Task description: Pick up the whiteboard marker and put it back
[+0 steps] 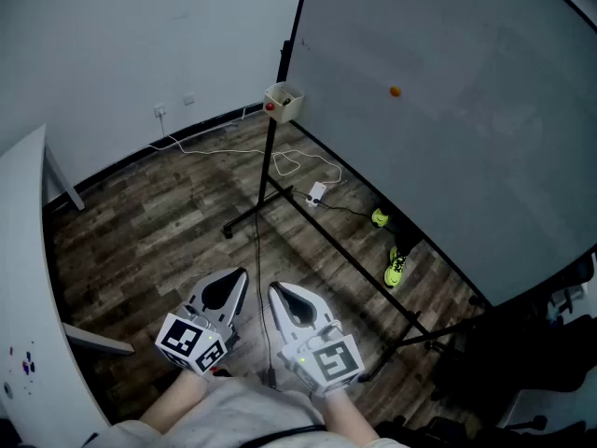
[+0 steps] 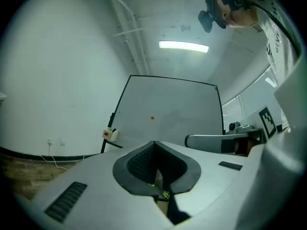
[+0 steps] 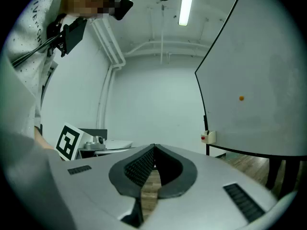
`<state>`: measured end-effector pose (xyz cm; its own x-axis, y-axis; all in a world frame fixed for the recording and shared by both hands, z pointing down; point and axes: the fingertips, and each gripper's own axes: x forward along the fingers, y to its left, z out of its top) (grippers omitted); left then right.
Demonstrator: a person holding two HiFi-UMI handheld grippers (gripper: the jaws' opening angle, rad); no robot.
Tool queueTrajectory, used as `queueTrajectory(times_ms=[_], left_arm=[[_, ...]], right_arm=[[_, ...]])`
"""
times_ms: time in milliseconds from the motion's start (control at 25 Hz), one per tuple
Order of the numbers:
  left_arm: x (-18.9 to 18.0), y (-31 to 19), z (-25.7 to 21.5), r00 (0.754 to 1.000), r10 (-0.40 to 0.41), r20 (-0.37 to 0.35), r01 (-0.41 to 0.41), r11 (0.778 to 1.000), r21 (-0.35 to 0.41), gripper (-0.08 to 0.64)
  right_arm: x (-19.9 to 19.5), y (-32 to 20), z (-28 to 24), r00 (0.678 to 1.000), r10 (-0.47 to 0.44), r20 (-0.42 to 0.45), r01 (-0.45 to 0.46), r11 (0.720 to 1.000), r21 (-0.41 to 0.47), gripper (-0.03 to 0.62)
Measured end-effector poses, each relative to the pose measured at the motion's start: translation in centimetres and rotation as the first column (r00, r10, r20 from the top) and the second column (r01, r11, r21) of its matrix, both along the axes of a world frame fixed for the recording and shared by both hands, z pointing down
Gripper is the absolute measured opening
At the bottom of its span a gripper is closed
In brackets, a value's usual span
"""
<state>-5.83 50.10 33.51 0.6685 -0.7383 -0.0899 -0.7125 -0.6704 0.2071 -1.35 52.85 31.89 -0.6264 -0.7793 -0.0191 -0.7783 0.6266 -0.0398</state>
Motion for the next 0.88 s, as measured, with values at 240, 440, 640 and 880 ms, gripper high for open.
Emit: queueTrajectory(times_ms=[240, 440, 640, 880], left_arm=[[0.8, 0.9, 0.1, 1.0, 0.014, 0.013, -0.014, 1.0, 0.009, 0.014], [1.1, 1.1, -0.2, 1.0, 0.004, 0.028, -0.004, 1.0, 0.01, 0.014], [1.5, 0.4, 0.0, 0.999, 0.015, 0.033, -0.015, 1.0, 0.013, 0.014], [2.2, -2.8, 0.4, 0.999, 0.029, 0.035, -0.03, 0.999, 0.018, 0.014]], right_arm=[[1.2, 0.7, 0.7, 1.0, 0.01, -0.002, -0.01, 1.0, -0.02, 0.018], [1.7, 0.9, 0.9, 1.0, 0.008, -0.005, -0.008, 0.999, -0.031, 0.018], [1.9, 0.0, 1.1, 1.0, 0.018, 0.002, -0.018, 0.999, -0.028, 0.018], [2.4, -3.3, 1.4, 0.999, 0.044, 0.024, -0.043, 0.998, -0.05, 0.02]])
